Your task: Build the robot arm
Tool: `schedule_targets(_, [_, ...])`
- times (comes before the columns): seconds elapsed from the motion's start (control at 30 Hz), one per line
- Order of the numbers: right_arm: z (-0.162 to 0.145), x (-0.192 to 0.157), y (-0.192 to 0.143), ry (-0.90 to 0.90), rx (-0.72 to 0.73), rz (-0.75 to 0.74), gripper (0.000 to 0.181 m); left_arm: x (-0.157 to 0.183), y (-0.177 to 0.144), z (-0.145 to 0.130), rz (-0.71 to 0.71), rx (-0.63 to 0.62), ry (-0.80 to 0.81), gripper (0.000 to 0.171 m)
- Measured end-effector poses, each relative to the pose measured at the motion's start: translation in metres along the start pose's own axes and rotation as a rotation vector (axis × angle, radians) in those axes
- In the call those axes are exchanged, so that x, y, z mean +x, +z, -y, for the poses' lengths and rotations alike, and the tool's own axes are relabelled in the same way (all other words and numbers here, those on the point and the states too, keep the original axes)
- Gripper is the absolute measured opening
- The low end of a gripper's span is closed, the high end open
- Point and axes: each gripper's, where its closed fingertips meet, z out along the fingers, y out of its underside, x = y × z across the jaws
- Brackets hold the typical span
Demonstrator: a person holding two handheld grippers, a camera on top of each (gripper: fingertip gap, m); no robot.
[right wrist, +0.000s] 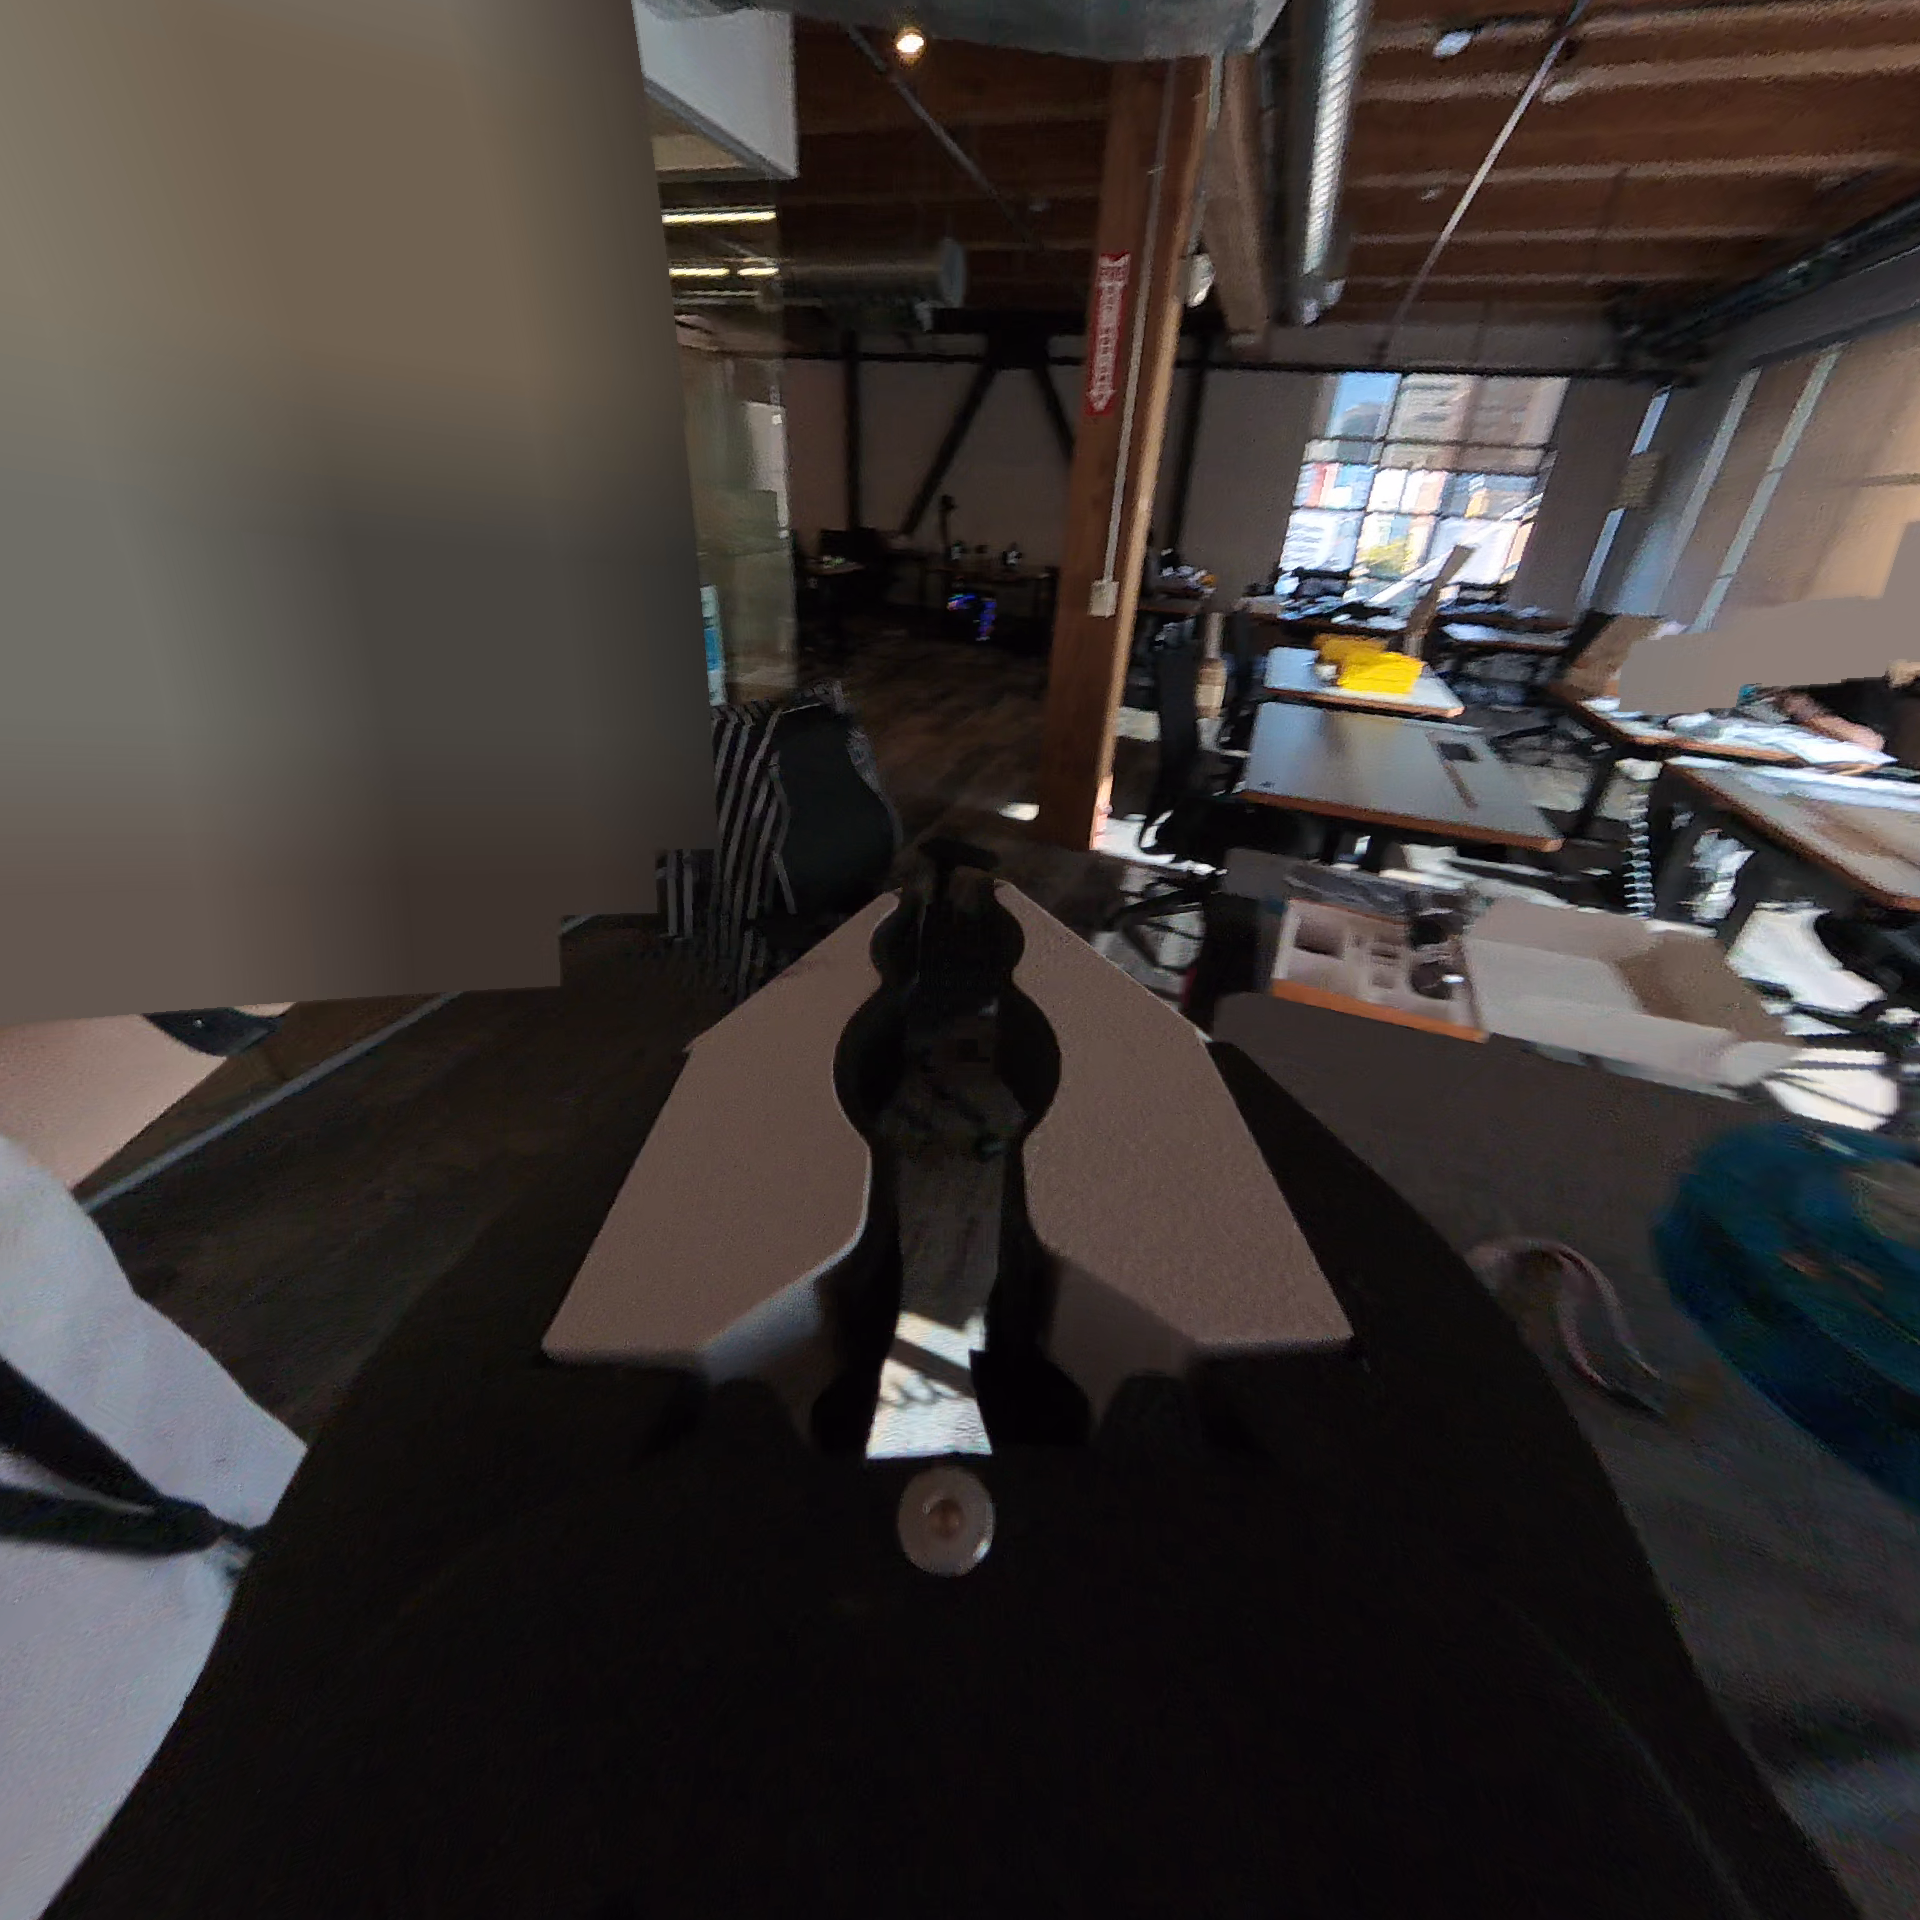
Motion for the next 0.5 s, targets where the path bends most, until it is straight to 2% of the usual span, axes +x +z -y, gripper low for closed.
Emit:
schedule_targets(0.1, [-0.026, 0.000, 0.121, 0.081, -0.077, 0.117, 0.010, -0.061, -0.044, -0.010, 0.169, -0.008, -0.069, 0.020])
schedule_targets(0.2, [-0.087, 0.012, 0.244, 0.085, -0.236, 0.119, 0.013, -0.119, -0.084, -0.012, 0.311, 0.030, -0.135, 0.020])
schedule_targets(0.3, [-0.175, 0.029, 0.353, 0.153, -0.366, 0.125, 0.018, -0.175, -0.124, -0.021, 0.464, 0.037, -0.141, 0.020])
schedule_targets(0.37, [-0.245, 0.047, 0.414, 0.256, -0.434, 0.105, 0.020, -0.211, -0.153, -0.031, 0.578, 0.038, -0.142, 0.020])
schedule_targets(0.43, [-0.315, 0.077, 0.464, 0.331, -0.471, 0.044, 0.020, -0.248, -0.184, -0.042, 0.693, 0.055, -0.168, 0.017])
schedule_targets(0.5, [-0.387, 0.120, 0.498, 0.373, -0.557, -0.053, 0.020, -0.282, -0.212, -0.053, 0.794, 0.094, -0.230, 0.017])
